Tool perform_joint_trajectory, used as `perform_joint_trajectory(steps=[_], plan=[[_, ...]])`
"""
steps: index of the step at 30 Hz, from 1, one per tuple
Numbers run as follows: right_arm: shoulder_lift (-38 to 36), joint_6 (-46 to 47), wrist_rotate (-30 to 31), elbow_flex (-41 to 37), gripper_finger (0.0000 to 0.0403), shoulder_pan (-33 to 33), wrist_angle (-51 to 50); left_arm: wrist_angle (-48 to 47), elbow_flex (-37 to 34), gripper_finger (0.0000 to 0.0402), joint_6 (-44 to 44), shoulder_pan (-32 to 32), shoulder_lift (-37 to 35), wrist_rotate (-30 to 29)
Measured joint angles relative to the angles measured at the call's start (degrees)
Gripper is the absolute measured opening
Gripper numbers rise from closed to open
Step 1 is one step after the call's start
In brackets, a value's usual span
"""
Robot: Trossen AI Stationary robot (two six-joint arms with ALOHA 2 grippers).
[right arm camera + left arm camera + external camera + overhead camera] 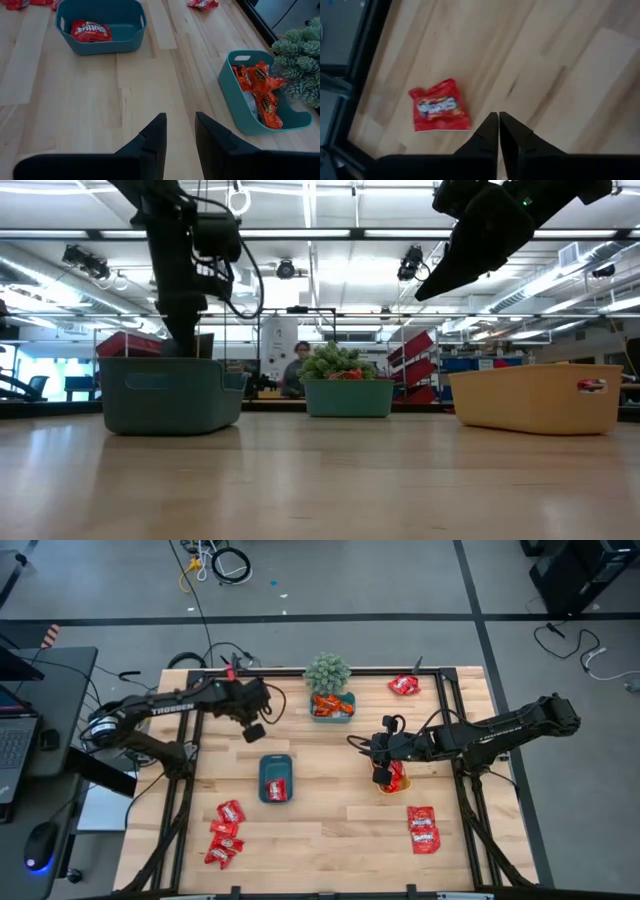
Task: Sort candy
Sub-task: Put the red candy into the blue bin
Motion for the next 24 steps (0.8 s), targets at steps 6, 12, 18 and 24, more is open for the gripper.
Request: perform_joint_trajectory(steps=[6, 12, 18, 24], plan=[[0.0, 0.0, 0.0, 0.0, 0.0095, -0.19, -0.04, -0.13, -0.04, 0.0078, 0.78, 2.92, 3.52, 4.58], [0.0, 0.2, 0.0, 0.0, 0.0106, -0.7, -0.06, 4.01, -0.04, 0.0158, 2.46, 5.18, 8.46, 1.36], [0.0, 0.2, 0.0, 0.0, 0.0111, -0.68, -0.08, 6.24, -0.04, 0.0204, 3.52, 11.71, 11.15, -0.37], [0.0, -0.75, -0.02, 0.0, 0.0112, -0.85, -0.08, 8.65, -0.04, 0.0216, 2.35, 17.25, 13.72, 3.16]])
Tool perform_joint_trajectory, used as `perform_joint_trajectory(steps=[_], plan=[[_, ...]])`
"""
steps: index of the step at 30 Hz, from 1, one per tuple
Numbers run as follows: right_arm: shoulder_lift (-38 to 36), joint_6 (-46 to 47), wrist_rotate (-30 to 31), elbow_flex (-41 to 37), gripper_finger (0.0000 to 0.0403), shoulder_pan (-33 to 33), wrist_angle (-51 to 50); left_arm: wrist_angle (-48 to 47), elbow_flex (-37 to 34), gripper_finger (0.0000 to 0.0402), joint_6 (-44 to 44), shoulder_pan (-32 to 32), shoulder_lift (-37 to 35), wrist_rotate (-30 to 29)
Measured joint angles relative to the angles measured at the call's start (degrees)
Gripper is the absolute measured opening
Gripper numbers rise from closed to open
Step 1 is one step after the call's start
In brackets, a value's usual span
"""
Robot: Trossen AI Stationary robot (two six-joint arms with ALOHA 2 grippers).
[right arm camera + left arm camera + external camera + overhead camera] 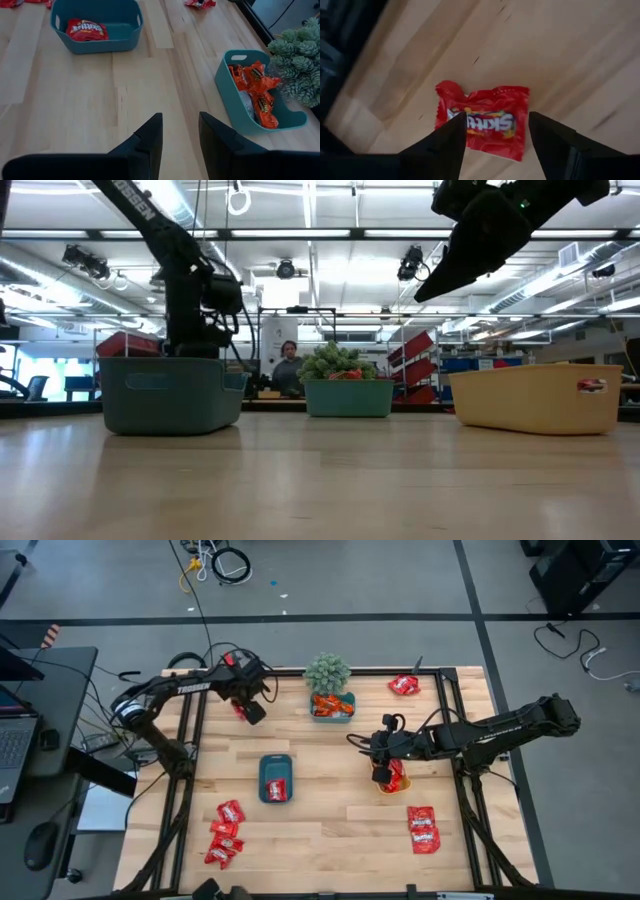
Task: Sort candy
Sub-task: Put the red candy into the blue bin
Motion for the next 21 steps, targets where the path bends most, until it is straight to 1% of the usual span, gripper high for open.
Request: perform_joint_trajectory(steps=[8, 10, 12, 15, 21], plan=[[0.0, -0.06, 0.0, 0.0, 0.0112, -0.62, -0.01, 1.47, 0.16, 0.0216, 1.44, 2.51, 6.47, 0.61], [0.0, -0.06, 0.0, 0.0, 0.0112, -0.62, 0.04, 1.33, 0.31, 0.0212, 1.85, 2.56, 7.57, 0.6], [0.0, -0.06, 0.0, 0.0, 0.0112, -0.62, 0.01, 1.25, 0.3, 0.0199, 3.05, 2.56, 7.91, 0.51], [0.0, -0.06, 0.0, 0.0, 0.0112, -0.62, 0.04, 1.38, 0.28, 0.0157, 3.97, 2.36, 7.12, -0.18], [0.0, -0.06, 0.0, 0.0, 0.011, -0.63, 0.06, 0.6, -0.04, 0.003, 5.91, 2.43, 3.65, -0.39]])
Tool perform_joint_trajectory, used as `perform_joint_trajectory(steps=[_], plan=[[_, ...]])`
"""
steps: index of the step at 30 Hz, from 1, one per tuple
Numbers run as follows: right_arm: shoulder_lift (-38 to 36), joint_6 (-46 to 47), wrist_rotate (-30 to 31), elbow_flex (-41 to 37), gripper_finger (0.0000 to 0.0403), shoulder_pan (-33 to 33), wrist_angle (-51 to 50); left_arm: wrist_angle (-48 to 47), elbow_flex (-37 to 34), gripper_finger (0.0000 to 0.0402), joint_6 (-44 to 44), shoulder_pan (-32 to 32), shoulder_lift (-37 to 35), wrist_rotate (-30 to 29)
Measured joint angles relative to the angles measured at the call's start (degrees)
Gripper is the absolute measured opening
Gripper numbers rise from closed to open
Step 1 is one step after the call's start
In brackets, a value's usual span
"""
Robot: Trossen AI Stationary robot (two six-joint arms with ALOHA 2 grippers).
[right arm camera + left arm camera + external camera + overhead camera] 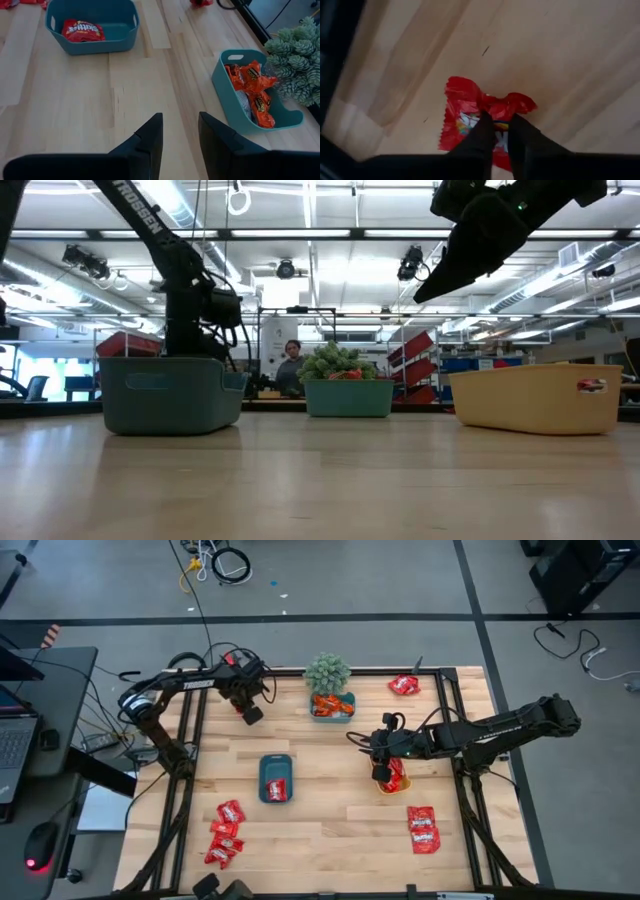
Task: Sort candy
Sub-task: Put the red candy into the blue bin
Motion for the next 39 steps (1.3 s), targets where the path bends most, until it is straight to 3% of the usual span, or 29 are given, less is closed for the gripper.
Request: perform_joint_trajectory(steps=[2, 6, 11, 20, 25, 30, 33, 39], plan=[[0.0, 0.0, 0.0, 0.0, 0.011, 0.0, -0.02, -1.18, 0.0, 0.0015, 0.02, -0.02, -1.74, 0.04], [0.0, 0.0, 0.0, 0.0, 0.0111, -0.04, 0.0, -6.11, 0.06, 0.0022, -2.07, -1.36, -6.63, 1.57], [0.0, 0.0, -0.01, 0.0, 0.011, -0.58, 0.01, -12.31, 0.14, 0.0017, -7.69, -6.85, -15.42, 3.83], [0.0, -0.02, -0.02, 0.0, 0.0108, -2.09, 0.0, -13.26, 0.24, 0.0015, -18.47, -28.91, -27.98, 9.02], [0.0, -0.04, -0.02, 0.0, 0.0109, -2.86, 0.02, -8.64, 0.24, 0.0014, -16.96, -42.51, -26.9, 9.24], [0.0, -0.33, -0.02, 0.0, 0.0107, -3.43, 0.02, -0.57, 0.26, 0.0014, -10.16, -50.89, -23.08, 8.94], [0.0, -0.48, -0.02, 0.0, 0.0105, -3.65, 0.0, 2.91, 0.28, 0.0014, -5.02, -53.58, -19.78, 8.76], [0.0, -0.48, -0.02, 0.0, 0.0107, -3.65, 0.0, 0.49, 0.28, 0.0014, 0.46, -54.29, -11.84, 7.21]])
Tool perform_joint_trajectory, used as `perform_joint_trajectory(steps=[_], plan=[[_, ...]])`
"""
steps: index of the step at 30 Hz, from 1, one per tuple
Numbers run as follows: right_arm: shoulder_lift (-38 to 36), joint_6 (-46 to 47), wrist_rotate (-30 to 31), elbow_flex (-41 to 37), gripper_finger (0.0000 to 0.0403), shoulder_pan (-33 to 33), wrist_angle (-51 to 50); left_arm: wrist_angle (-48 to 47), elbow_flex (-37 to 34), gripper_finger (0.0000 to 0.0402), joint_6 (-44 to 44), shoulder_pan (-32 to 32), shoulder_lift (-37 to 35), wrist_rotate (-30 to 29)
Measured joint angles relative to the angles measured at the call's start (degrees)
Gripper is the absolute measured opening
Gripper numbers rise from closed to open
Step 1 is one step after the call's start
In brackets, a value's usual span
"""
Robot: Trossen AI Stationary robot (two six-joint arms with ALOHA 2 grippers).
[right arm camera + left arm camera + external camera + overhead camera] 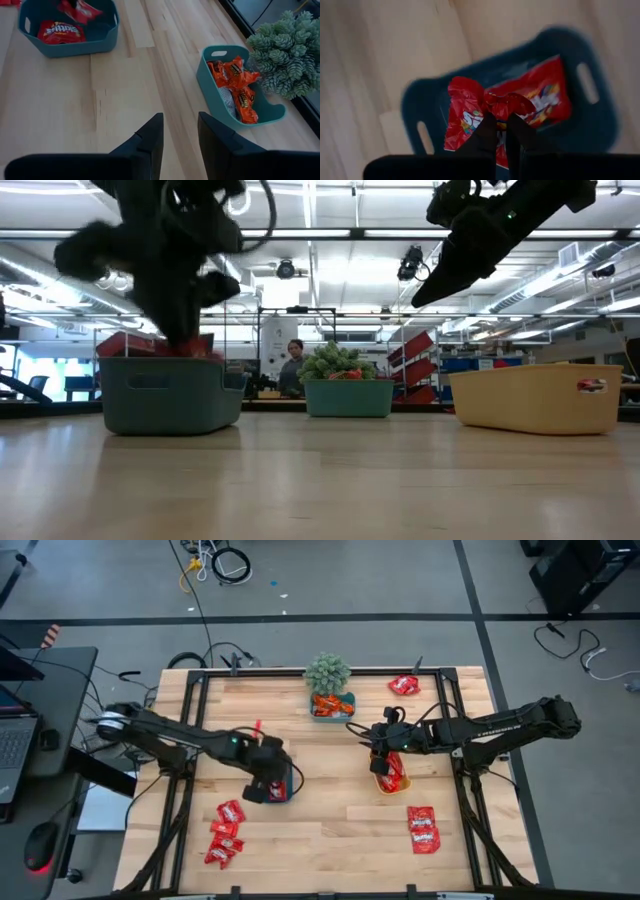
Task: Sort candy
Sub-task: Put the red candy into the blue bin
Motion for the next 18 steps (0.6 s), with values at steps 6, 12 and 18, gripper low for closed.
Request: perform_joint_trajectory(steps=[6, 12, 18], plan=[[0.0, -0.01, 0.0, -0.01, 0.0105, 0.0, -0.05, -1.37, 0.0, 0.0017, 1.27, 0.37, 5.99, -1.18], [0.0, -0.02, 0.0, -0.02, 0.0107, -0.07, 0.01, -1.38, 0.0, 0.0056, 3.7, 0.39, 9.16, -5.76], [0.0, 0.0, 0.0, -0.02, 0.0108, -0.07, 0.0, -1.79, 0.24, 0.0116, 3.37, 0.46, 9.53, -8.52]])
